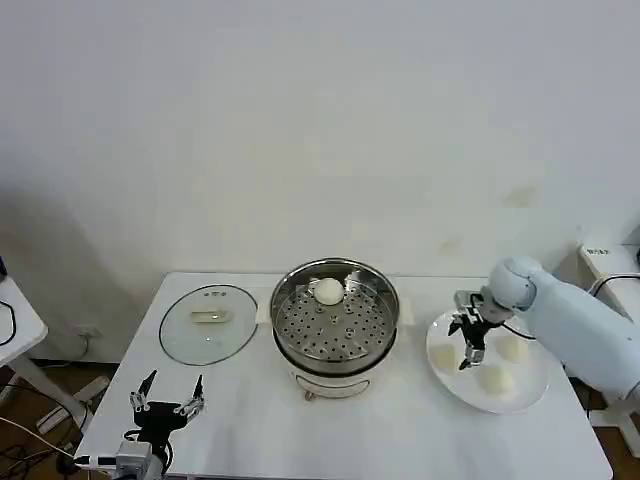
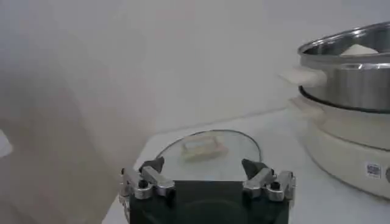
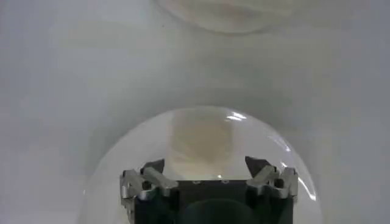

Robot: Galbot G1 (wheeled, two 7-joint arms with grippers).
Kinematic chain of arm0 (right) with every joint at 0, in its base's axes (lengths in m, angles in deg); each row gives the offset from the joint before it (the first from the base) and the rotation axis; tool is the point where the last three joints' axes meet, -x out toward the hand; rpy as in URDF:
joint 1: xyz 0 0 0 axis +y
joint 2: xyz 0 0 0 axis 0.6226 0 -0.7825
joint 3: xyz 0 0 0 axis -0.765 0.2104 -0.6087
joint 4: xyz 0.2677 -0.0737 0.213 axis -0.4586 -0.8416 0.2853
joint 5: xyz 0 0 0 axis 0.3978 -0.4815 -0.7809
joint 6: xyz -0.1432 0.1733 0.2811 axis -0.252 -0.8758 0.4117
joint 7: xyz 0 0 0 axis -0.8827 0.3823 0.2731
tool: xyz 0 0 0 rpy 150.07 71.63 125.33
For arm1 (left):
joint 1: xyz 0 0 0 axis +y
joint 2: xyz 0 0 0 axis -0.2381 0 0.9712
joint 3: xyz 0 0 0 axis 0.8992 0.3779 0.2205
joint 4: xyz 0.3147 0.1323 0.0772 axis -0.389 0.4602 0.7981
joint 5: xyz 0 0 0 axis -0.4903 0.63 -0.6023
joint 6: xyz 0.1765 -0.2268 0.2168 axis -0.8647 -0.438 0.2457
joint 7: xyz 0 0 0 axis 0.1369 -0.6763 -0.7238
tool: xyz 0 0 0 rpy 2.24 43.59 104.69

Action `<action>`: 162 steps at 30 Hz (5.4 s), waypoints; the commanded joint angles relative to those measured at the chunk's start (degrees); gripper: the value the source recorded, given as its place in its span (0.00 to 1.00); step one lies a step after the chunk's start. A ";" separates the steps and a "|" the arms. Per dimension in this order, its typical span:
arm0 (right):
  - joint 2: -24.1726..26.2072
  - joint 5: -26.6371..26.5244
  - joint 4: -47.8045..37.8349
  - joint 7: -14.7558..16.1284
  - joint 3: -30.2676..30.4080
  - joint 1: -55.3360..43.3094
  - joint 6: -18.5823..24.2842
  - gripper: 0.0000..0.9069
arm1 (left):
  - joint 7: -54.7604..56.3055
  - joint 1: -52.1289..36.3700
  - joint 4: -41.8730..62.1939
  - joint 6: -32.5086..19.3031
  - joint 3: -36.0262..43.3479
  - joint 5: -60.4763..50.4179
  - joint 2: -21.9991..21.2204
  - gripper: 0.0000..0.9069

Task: Take steamed baozi put them in steamer then cover it.

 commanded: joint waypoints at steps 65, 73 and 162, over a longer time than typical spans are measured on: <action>-1.86 -25.34 8.57 0.73 19.94 -37.92 -10.46 0.62 | -0.04 -1.92 -0.57 0.10 0.07 0.00 0.05 1.00; -10.01 -32.69 7.48 -0.04 25.57 -42.23 -13.32 0.62 | 0.29 -2.05 -1.00 -0.12 -0.25 0.30 -0.36 1.00; -35.49 -24.50 -6.77 -4.59 29.79 -29.69 -11.78 1.00 | 0.27 -2.44 -1.92 0.10 -1.50 1.72 -2.08 1.00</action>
